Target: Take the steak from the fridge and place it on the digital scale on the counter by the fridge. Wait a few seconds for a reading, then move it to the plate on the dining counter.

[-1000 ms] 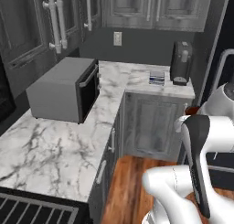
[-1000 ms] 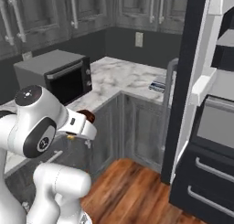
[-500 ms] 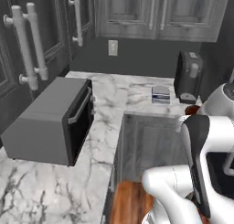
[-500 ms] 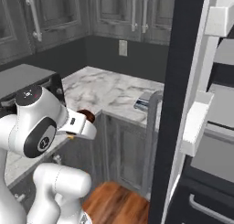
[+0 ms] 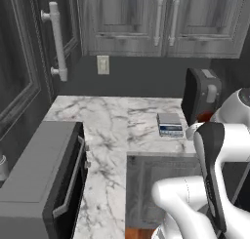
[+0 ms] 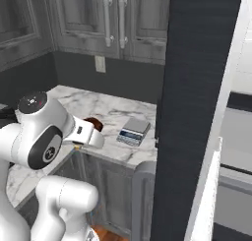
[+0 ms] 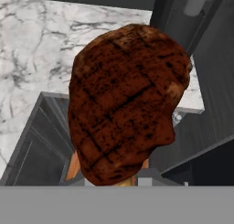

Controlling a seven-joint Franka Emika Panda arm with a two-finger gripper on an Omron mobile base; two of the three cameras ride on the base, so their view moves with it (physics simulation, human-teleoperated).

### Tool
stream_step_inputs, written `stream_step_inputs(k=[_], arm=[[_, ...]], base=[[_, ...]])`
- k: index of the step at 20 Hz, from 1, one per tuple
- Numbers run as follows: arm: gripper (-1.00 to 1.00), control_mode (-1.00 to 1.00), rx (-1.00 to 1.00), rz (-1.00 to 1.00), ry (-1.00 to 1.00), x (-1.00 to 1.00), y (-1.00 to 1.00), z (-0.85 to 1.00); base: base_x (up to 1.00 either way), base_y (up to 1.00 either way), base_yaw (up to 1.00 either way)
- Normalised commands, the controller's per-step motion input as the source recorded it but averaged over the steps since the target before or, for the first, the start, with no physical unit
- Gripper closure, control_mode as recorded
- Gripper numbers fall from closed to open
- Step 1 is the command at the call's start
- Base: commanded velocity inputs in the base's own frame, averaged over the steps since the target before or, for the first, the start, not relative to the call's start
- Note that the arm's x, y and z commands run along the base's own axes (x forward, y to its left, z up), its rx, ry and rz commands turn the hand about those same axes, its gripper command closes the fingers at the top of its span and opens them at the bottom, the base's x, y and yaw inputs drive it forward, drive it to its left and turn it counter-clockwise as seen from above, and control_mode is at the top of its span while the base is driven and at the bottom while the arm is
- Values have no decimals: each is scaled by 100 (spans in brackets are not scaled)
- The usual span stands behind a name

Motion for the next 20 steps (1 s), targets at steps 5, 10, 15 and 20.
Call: stream_step_inputs(k=[5,10,15,20], arm=[[100,100,0,0,0,0,0,0],[100,100,0,0,0,0,0,0],[100,100,0,0,0,0,0,0],[100,100,0,0,0,0,0,0]], base=[[51,42,-37],[28,51,-24],[62,62,-11],[74,51,2]])
